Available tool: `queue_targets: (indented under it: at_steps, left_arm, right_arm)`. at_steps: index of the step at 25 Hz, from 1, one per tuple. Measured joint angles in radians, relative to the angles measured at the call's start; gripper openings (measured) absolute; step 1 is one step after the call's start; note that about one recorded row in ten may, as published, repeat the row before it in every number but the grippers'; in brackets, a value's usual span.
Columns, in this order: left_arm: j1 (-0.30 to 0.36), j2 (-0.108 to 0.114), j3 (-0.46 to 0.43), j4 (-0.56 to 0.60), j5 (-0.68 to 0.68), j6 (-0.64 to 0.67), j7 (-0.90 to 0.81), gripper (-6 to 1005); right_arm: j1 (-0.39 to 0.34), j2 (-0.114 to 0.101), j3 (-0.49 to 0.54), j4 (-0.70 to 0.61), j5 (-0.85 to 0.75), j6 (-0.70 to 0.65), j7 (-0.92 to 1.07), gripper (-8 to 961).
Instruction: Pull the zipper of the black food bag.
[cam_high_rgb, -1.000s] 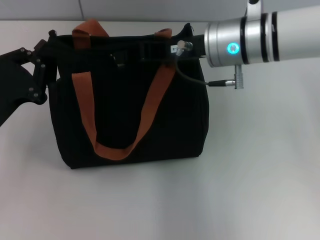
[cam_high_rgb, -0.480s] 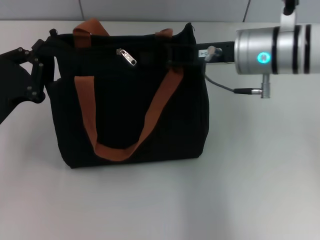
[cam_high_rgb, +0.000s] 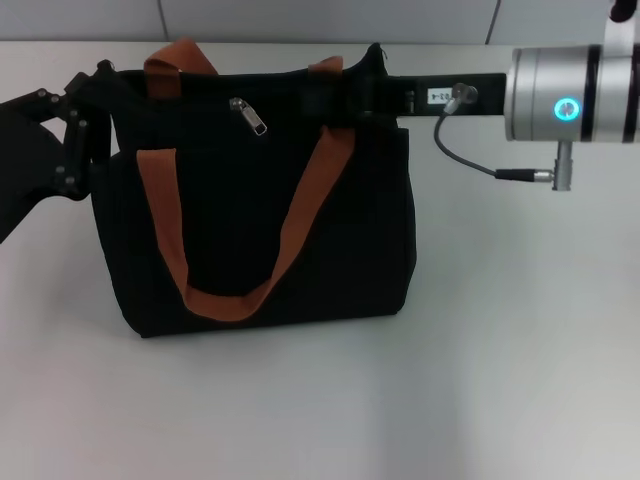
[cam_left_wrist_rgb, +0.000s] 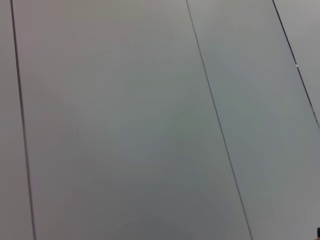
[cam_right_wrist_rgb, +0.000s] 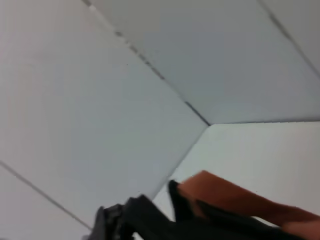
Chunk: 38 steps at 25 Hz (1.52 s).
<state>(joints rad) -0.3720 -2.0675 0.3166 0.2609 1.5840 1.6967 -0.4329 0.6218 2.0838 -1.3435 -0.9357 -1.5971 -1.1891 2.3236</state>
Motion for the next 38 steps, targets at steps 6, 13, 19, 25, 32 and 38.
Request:
queue_targets:
  at_steps: [6,13,19,25,32,38]
  left_arm:
    - [-0.007,-0.002,0.003,0.0,0.001,0.002,-0.001,16]
    - [-0.013,-0.002,0.004,0.0,0.002,0.004,-0.001,16]
    - [-0.019,-0.002,0.006,-0.002,0.002,0.016,-0.001,16]
    - [-0.022,-0.003,0.007,-0.002,0.002,0.023,-0.001,16]
    - [-0.024,-0.003,0.001,-0.002,0.002,0.029,-0.001,16]
    - [-0.025,-0.003,0.001,-0.002,0.002,0.03,-0.001,16]
  right_arm:
    - [0.076,-0.004,-0.003,0.01,-0.019,-0.007,-0.01,140]
    - [0.204,-0.005,0.005,0.083,-0.149,-0.014,0.047,278]
    - [0.251,-0.005,-0.001,0.104,-0.187,-0.009,0.095,275]
    - [0.277,-0.003,-0.007,0.103,-0.193,-0.025,0.15,269]
    - [0.294,-0.004,0.0,0.094,-0.203,-0.069,0.21,260]
    - [0.31,-0.004,0.002,0.089,-0.271,-0.071,0.259,260]
